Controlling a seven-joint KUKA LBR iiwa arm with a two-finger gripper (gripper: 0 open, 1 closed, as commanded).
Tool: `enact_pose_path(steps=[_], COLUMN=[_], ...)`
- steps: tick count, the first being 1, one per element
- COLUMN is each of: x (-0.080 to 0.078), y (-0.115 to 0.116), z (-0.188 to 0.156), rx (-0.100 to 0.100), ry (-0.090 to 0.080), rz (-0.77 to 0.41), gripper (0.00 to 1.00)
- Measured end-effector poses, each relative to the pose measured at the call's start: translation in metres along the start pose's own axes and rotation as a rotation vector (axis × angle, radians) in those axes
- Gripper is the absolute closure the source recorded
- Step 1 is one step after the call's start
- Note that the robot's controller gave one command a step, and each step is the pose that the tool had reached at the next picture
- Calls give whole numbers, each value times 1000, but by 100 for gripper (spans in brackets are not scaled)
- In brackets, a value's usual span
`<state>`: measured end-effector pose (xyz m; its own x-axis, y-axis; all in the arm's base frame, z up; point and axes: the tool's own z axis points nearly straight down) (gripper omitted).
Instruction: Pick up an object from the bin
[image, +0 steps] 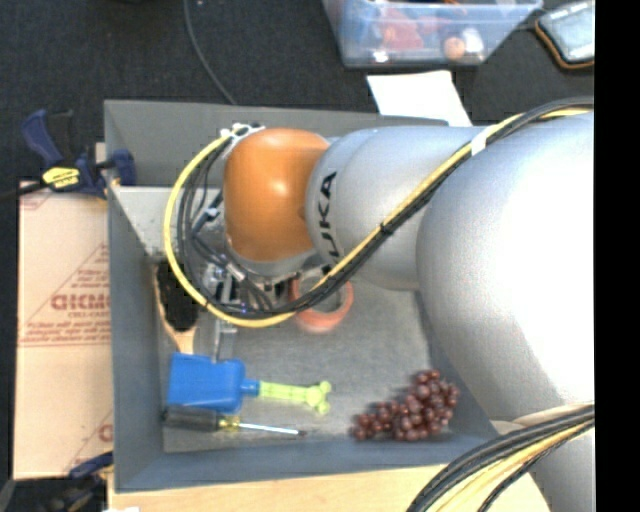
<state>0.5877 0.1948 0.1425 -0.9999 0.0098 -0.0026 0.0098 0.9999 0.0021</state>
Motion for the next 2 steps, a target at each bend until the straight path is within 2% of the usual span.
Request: enact_pose_path(steps=[1,2], x=[0,47], y=[0,-40], z=[0,3], rx=[0,1], ry=[0,-2], rz=[0,-188], gripper=[0,0])
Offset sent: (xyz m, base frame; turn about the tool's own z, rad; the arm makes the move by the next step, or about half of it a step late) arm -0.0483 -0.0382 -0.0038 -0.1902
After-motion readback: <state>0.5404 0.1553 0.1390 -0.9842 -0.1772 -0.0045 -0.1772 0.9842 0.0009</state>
